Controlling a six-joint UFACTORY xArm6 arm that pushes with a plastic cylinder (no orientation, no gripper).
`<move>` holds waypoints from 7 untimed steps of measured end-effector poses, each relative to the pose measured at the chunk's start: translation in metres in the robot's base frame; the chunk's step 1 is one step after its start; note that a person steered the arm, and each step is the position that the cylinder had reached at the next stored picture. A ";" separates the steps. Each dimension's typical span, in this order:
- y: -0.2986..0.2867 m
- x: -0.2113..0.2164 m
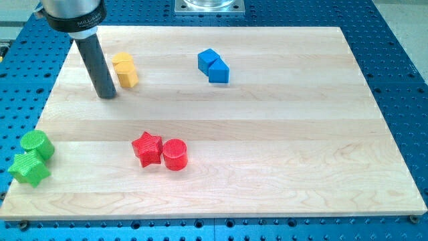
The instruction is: Point your hand below the yellow hexagon
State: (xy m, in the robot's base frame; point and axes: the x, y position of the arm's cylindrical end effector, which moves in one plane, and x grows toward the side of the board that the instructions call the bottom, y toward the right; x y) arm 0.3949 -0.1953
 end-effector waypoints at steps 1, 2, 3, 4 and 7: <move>0.000 0.000; -0.003 0.001; -0.003 0.001; -0.003 0.001; 0.008 0.020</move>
State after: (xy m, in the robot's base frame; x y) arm 0.4149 -0.1877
